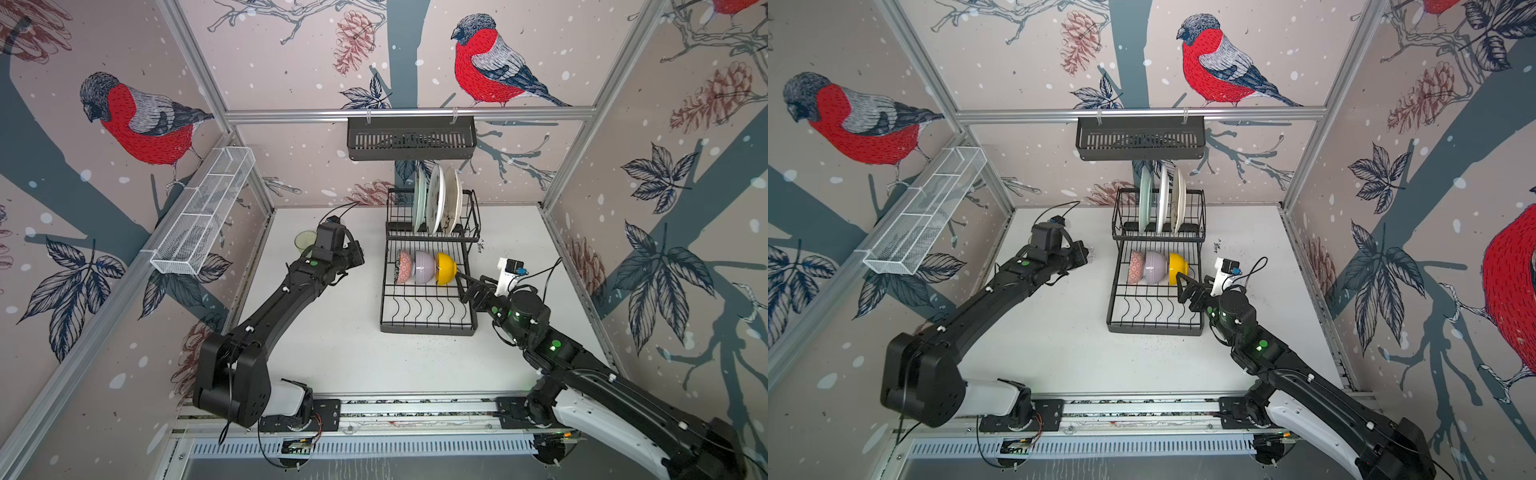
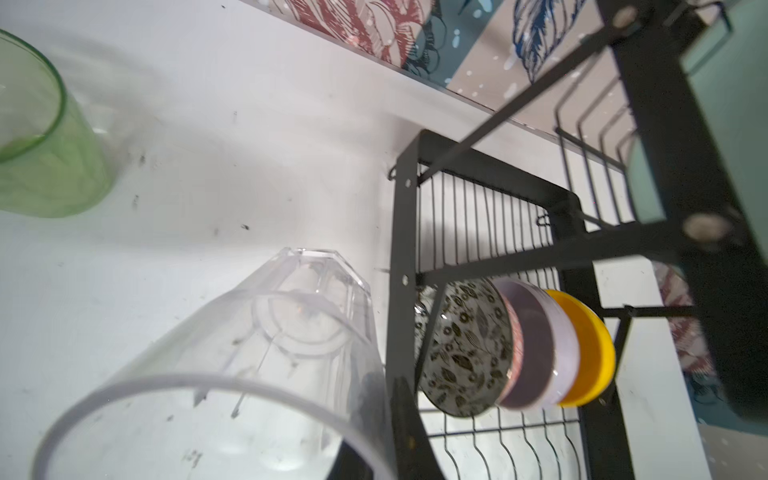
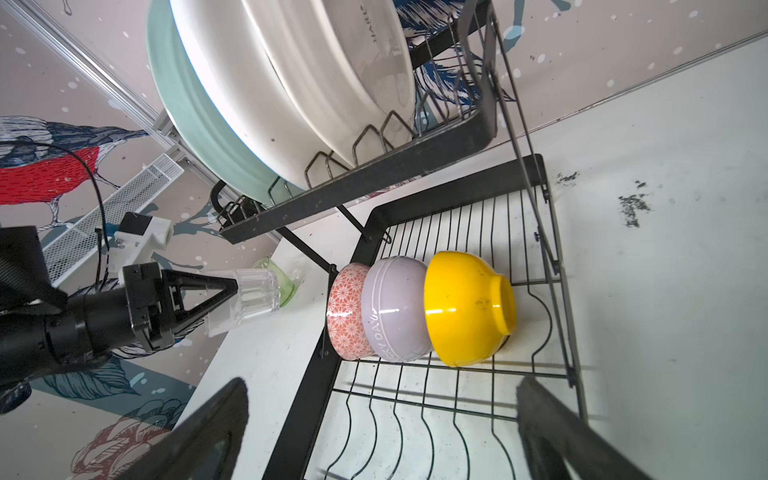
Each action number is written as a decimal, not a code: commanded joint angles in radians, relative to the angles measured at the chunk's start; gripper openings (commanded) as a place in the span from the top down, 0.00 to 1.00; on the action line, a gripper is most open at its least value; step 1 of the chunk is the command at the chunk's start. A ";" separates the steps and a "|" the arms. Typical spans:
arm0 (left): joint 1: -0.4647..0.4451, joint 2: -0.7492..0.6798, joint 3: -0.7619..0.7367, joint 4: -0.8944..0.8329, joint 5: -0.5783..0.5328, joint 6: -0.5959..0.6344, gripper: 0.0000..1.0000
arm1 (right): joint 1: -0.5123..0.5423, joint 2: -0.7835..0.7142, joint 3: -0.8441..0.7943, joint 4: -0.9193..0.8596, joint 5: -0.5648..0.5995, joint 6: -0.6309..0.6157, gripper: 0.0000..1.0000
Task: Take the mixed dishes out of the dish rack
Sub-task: 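Carry the clear glass with the left gripper beside the green cup, then set the clear glass upright on the table and open the left gripper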
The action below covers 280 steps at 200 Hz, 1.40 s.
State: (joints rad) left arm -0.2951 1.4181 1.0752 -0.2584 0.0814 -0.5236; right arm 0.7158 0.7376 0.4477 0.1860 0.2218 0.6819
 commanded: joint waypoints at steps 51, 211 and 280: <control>0.096 0.284 0.266 -0.130 0.018 0.095 1.00 | -0.043 -0.063 -0.015 -0.058 0.054 -0.054 0.00; 0.108 0.719 0.774 -0.551 -0.131 0.251 1.00 | -0.149 -0.085 -0.006 -0.139 -0.030 -0.095 0.00; 0.108 0.774 0.857 -0.597 -0.124 0.259 0.38 | -0.161 -0.093 0.017 -0.170 -0.070 -0.135 0.00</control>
State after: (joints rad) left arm -0.1883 2.1952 1.9198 -0.8276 -0.0360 -0.2783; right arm 0.5564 0.6476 0.4477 0.0277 0.1764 0.5751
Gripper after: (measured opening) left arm 0.532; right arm 0.996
